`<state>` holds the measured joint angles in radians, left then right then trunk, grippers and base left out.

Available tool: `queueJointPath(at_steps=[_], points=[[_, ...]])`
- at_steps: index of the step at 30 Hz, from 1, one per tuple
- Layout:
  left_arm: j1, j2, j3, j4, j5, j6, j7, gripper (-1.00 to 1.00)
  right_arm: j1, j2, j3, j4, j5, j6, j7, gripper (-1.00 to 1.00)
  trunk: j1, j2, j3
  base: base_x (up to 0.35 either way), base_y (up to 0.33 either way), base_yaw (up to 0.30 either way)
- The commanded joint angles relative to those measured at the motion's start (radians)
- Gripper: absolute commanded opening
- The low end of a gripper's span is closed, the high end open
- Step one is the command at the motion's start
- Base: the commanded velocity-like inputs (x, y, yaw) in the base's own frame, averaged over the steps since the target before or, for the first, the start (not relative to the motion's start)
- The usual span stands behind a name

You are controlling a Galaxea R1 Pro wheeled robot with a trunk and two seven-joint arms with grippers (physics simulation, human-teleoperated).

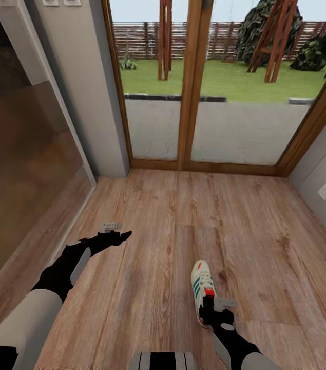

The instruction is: Pick up the two gym shoes and the two sandals from the corridor floor and place them onto the hallstand (shoe rack) in the corridor, making sure they are on the rack and not on the floor. Arrange them so the two gym shoes are next to each other and the two sandals are next to each other.

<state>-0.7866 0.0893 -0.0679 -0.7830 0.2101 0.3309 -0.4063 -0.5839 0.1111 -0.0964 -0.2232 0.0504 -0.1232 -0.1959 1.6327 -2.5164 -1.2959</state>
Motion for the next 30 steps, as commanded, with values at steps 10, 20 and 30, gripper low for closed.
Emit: queueJointPath(at_steps=[10, 20, 30], points=[[0.0, 0.0, -0.003, -0.001, 0.011, 0.008, 0.001, 1.0, -0.001, 0.001, -0.008, 0.001, 0.006, -0.004, 0.0, 1.0, 0.004, -0.003, -0.056, 0.0, 0.0, 0.0], [0.0, 0.0, -0.003, -0.001, 0.011, 0.008, 0.001, 1.0, -0.001, 0.001, -0.008, 0.001, 0.006, -0.004, 0.0, 1.0, 0.006, -0.004, -0.085, 0.0, 0.0, 0.051], [0.0, 0.0, -0.003, -0.001, 0.011, 0.008, 0.001, 1.0, -0.001, 0.001, -0.008, 0.001, 0.006, -0.004, 0.0, 1.0, 0.006, -0.004, -0.092, 0.0, 0.0, 0.008]])
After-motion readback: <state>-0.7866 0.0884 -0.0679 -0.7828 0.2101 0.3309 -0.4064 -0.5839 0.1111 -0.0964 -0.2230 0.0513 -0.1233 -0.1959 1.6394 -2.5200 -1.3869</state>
